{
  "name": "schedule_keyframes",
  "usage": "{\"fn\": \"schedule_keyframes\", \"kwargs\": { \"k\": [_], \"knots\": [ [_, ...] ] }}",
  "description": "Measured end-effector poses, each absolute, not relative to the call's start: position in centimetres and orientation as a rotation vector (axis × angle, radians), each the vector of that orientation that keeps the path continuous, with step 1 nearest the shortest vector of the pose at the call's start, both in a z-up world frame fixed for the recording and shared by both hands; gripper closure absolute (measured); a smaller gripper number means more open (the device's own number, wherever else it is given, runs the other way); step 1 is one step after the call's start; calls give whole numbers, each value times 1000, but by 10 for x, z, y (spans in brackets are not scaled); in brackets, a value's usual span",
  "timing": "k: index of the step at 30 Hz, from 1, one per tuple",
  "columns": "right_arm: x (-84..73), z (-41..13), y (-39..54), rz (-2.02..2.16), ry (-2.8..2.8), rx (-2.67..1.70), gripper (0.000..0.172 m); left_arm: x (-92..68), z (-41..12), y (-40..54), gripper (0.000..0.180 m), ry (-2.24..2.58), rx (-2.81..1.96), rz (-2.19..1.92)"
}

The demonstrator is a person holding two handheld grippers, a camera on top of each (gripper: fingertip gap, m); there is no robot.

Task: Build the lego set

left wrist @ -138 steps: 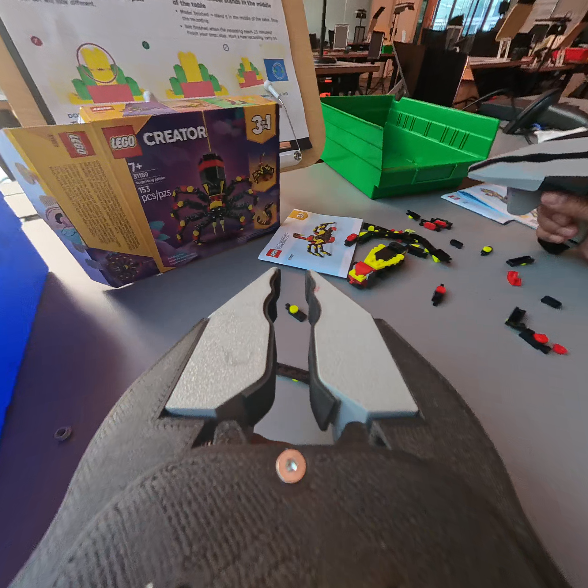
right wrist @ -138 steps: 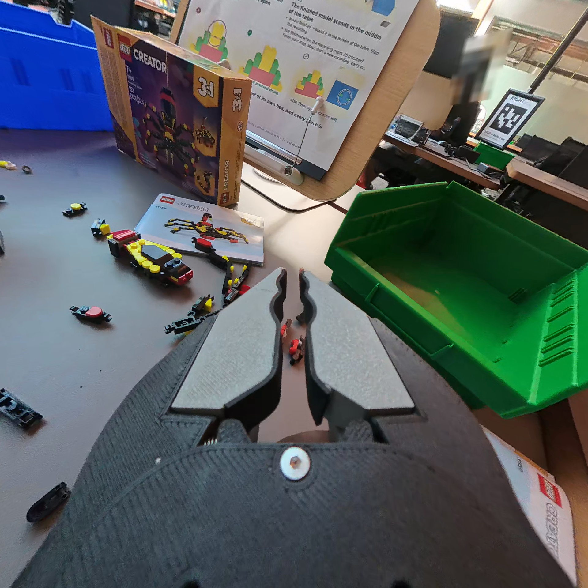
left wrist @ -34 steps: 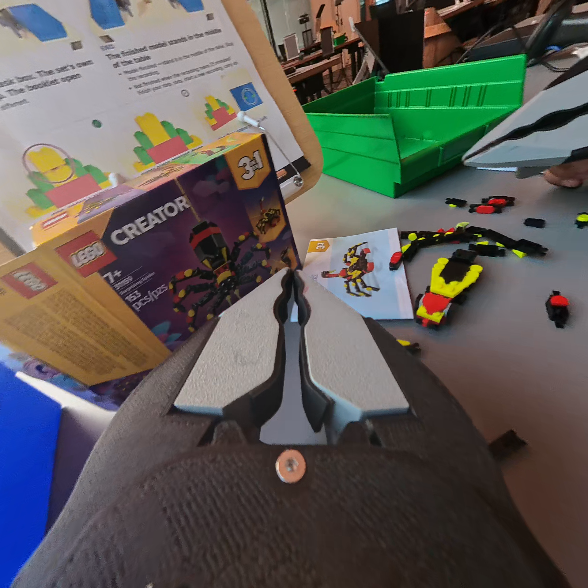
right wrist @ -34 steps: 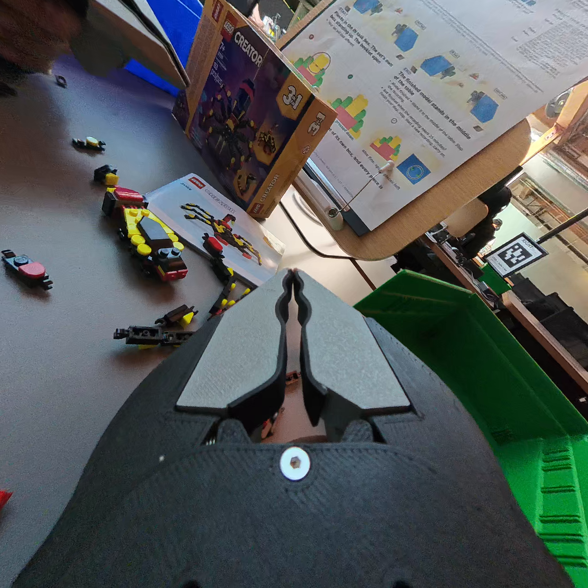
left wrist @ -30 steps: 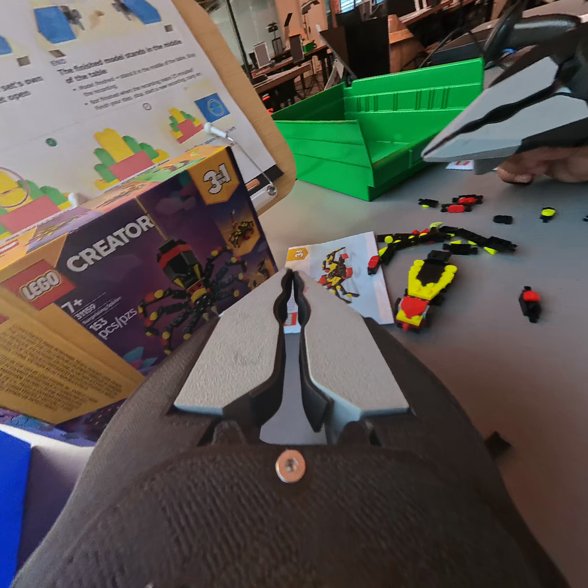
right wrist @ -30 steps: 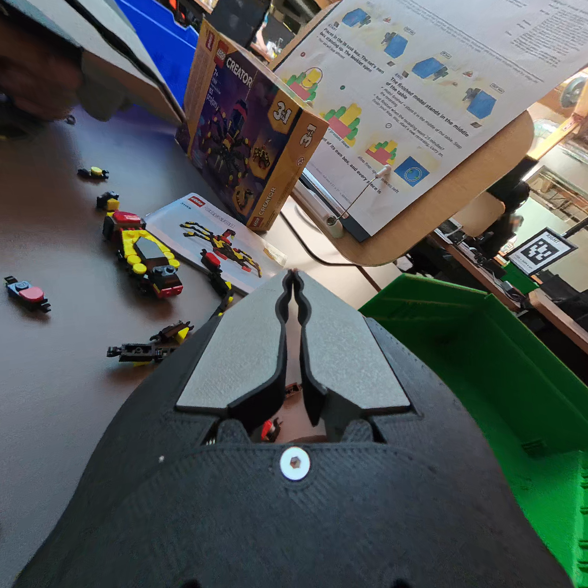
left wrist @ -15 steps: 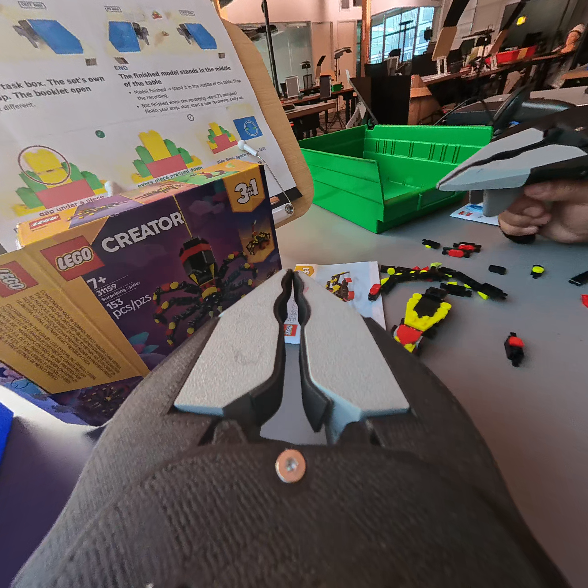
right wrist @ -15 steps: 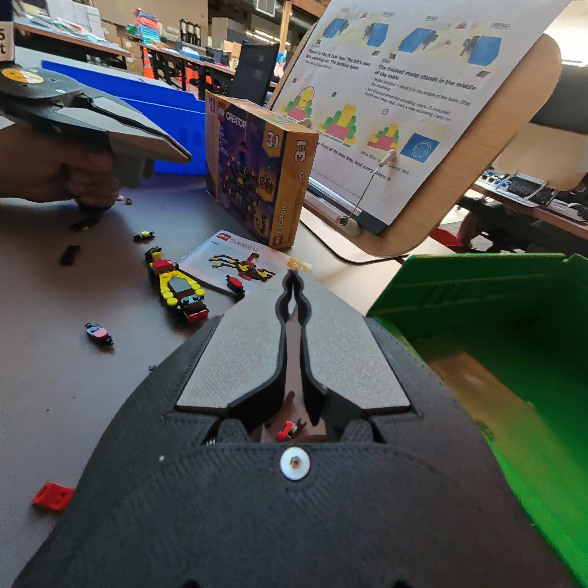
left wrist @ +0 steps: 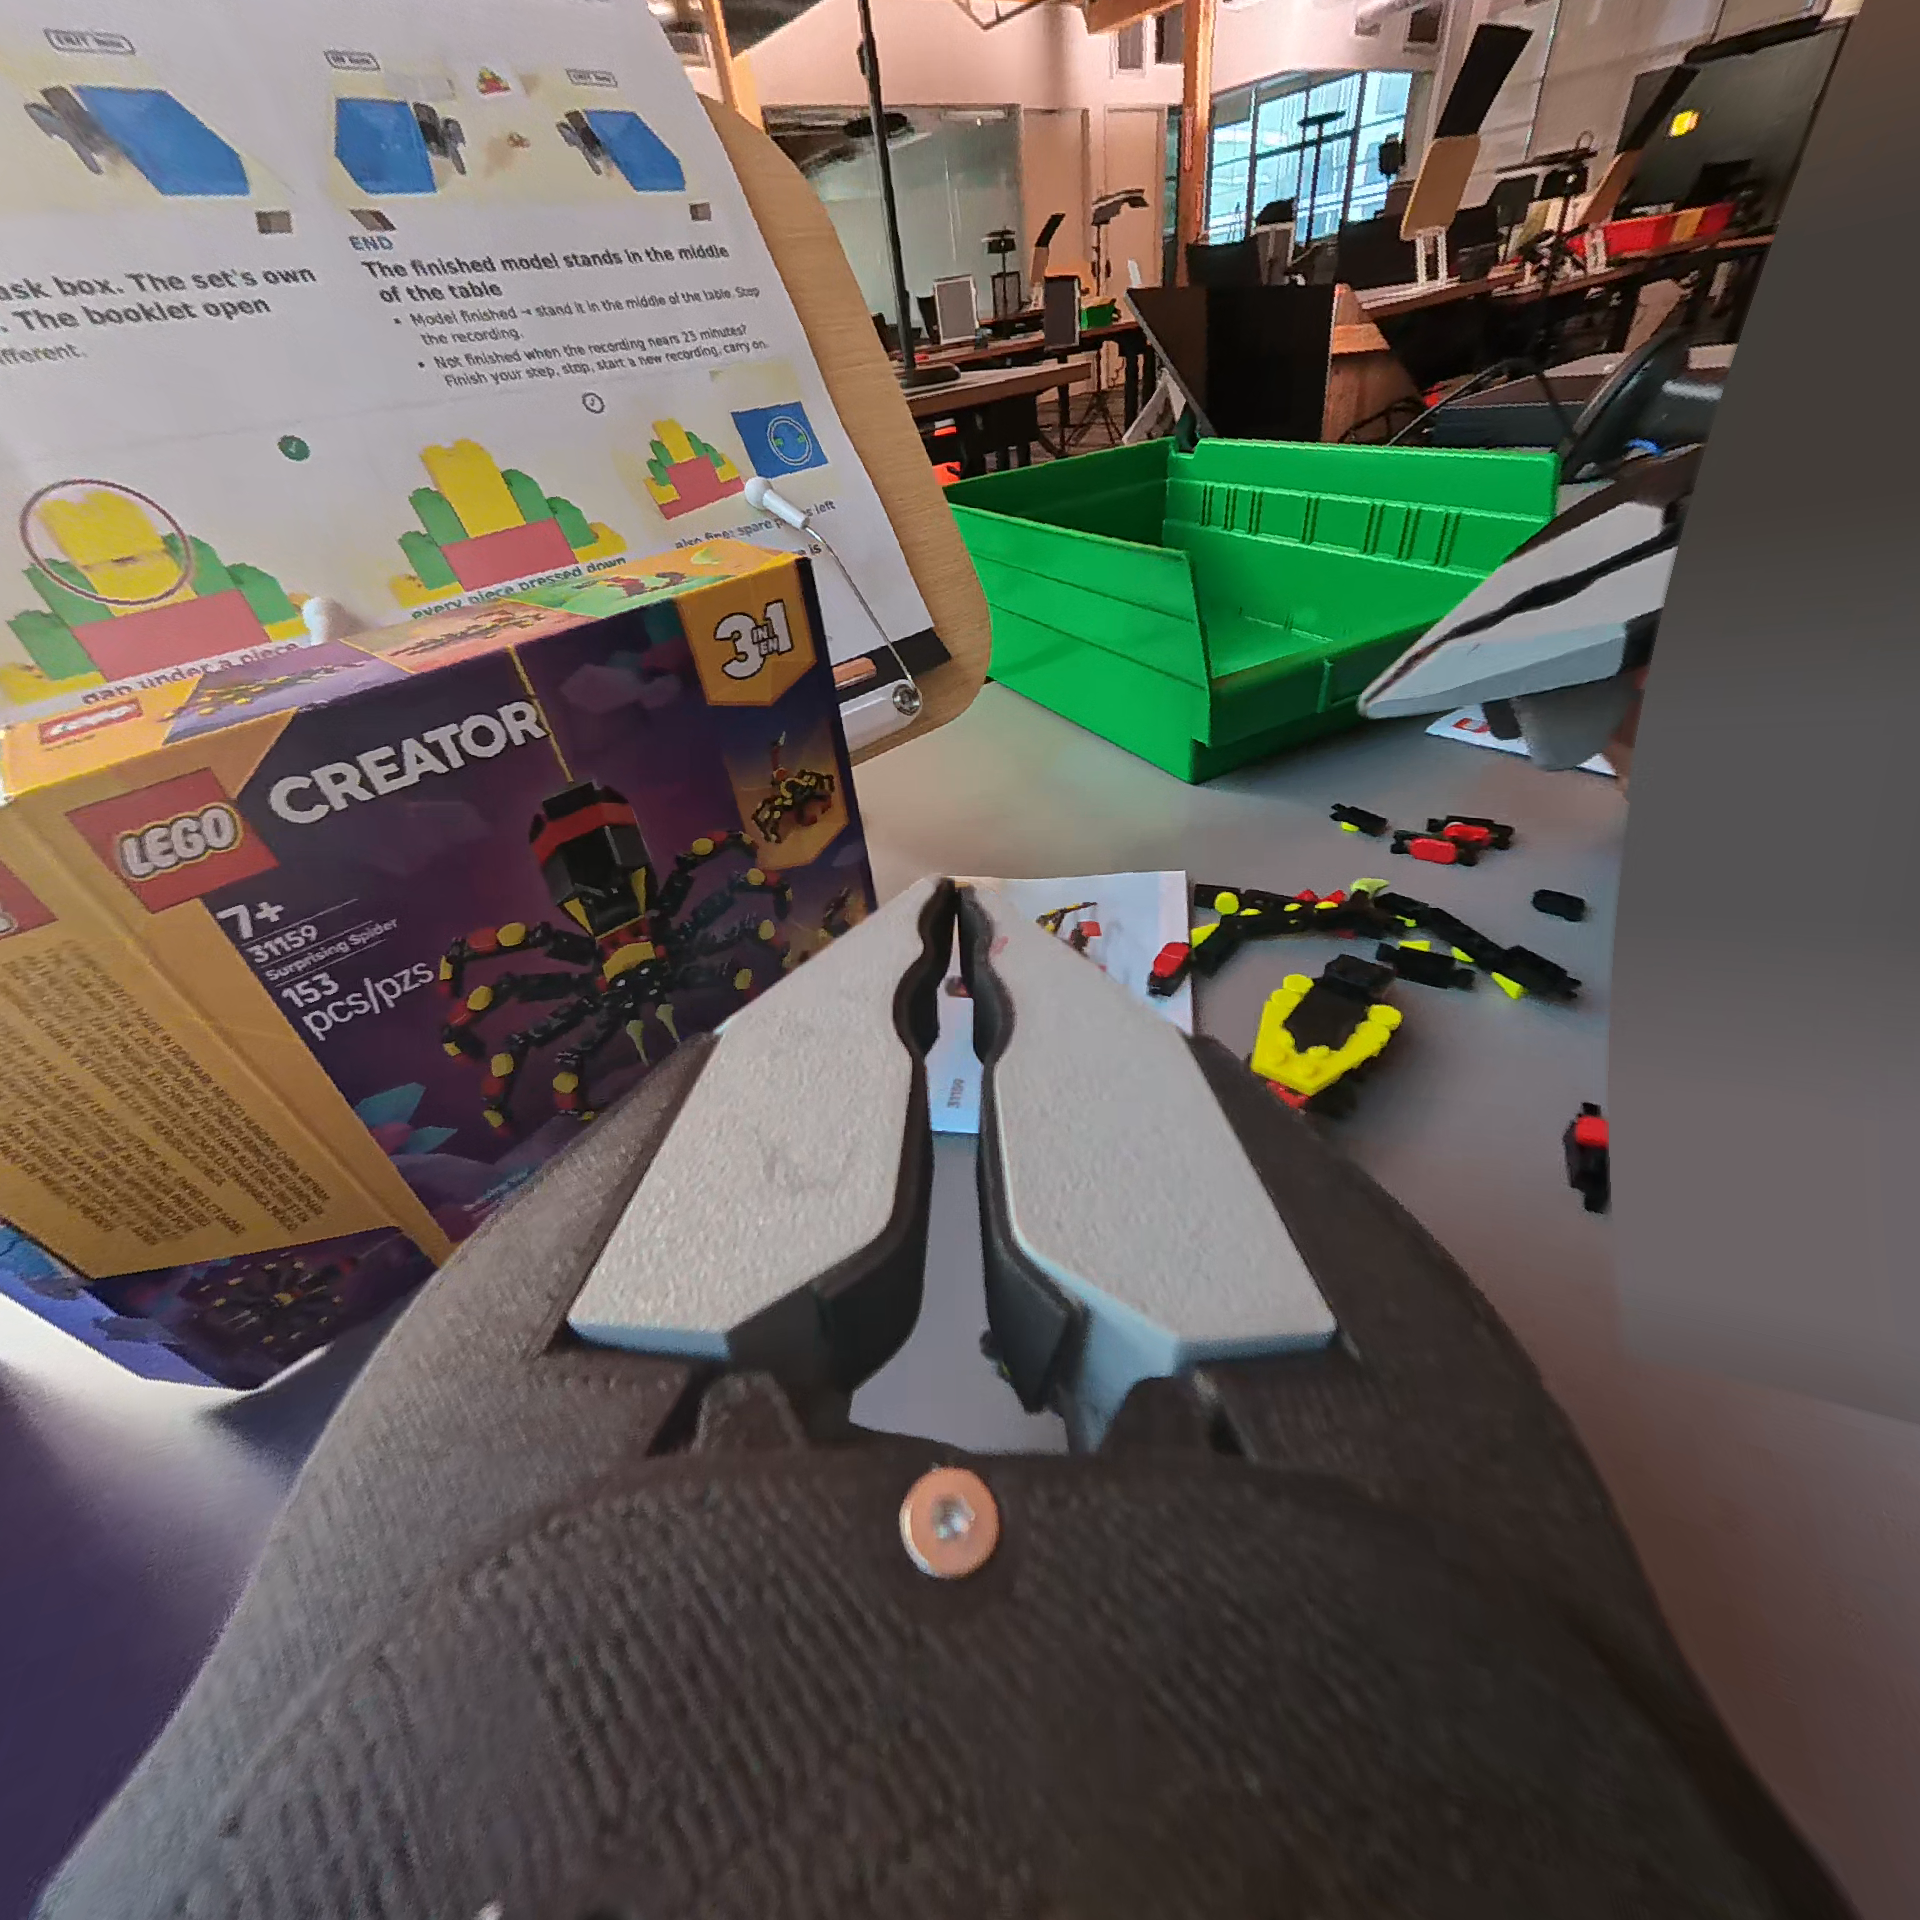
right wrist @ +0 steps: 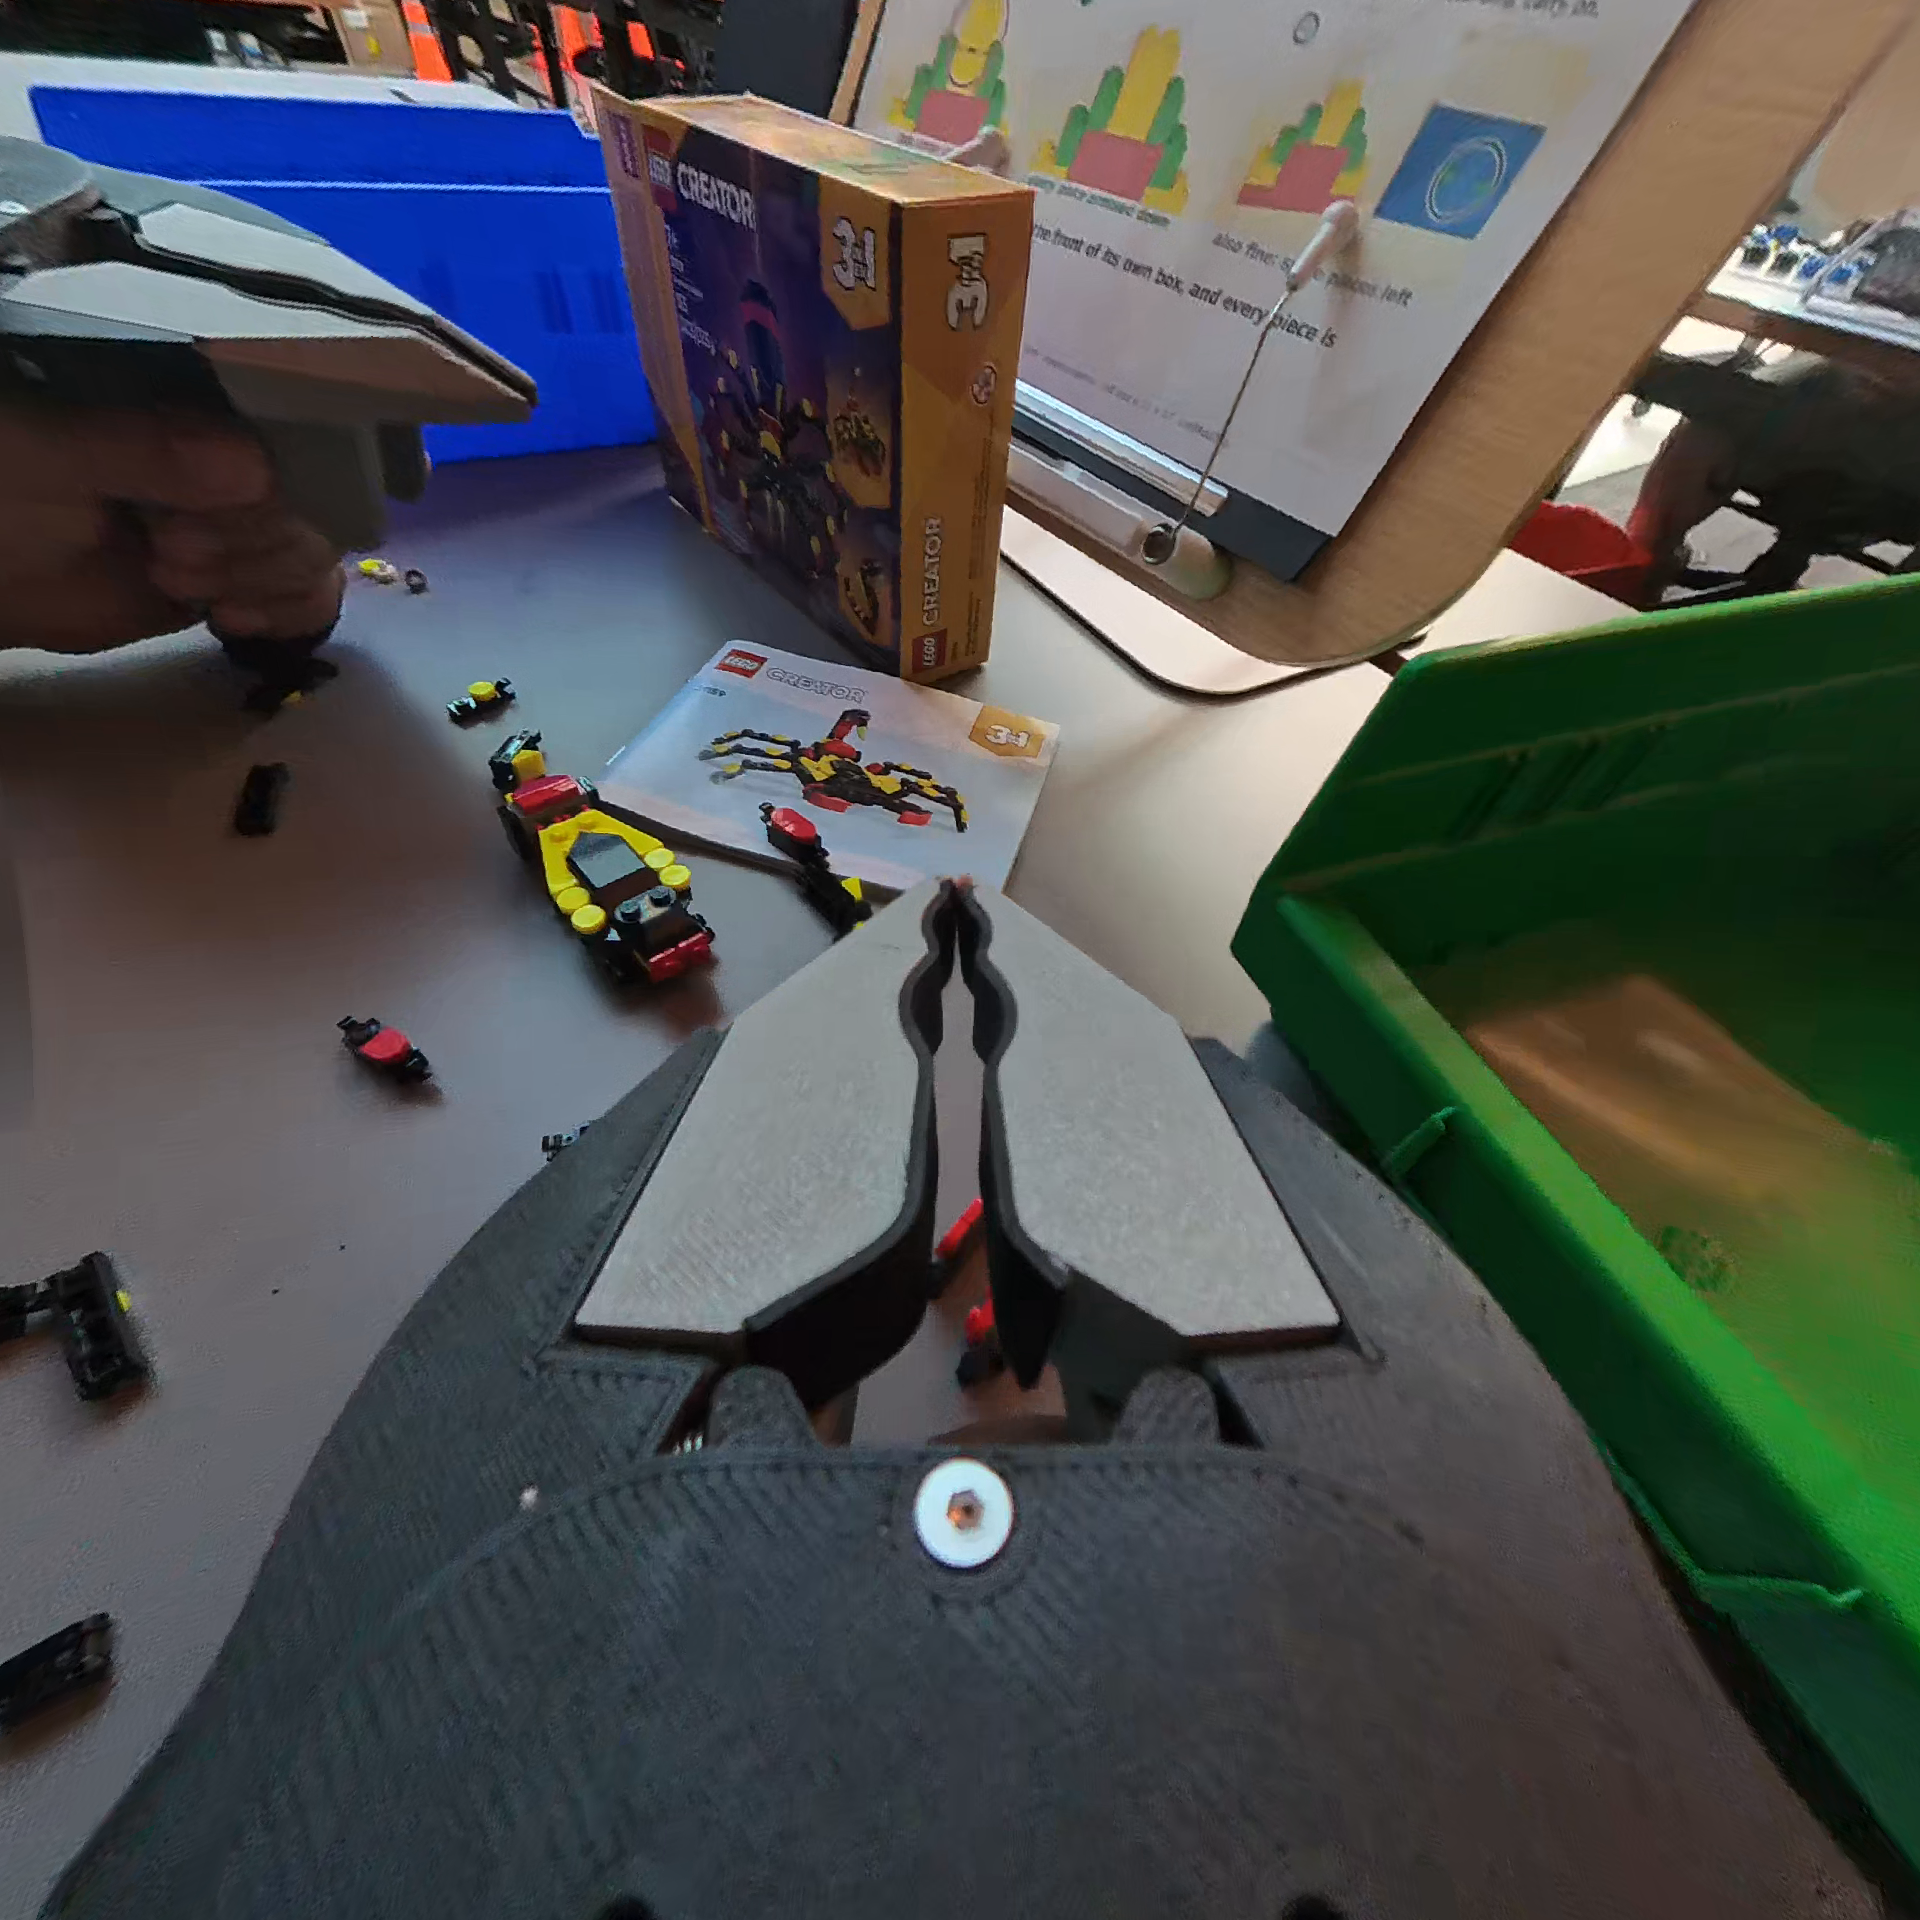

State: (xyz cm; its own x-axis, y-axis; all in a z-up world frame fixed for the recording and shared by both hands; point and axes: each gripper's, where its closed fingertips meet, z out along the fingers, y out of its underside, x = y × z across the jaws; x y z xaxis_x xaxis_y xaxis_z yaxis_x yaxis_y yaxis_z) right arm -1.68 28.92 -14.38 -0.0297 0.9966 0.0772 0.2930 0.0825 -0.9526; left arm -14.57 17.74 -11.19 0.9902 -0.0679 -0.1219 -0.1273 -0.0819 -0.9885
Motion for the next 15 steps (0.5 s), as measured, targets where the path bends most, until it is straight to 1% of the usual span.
{"fn": "schedule_keyframes", "kwargs": {
  "k": [6, 10, 15],
  "knots": [
    [-18, -159, 283, 907, -1563, -1389, 171, -136, -115, 177, 180, 143, -1682, -12],
    [-17, -160, 266, 981, -1620, -1396, 172, -140, -110, 173, 180, 109, -1647, -42],
    [-16, -168, 253, 927, -1700, -1355, 171, -144, -105, 167, 180, 63, -1609, -75]
  ]
}}
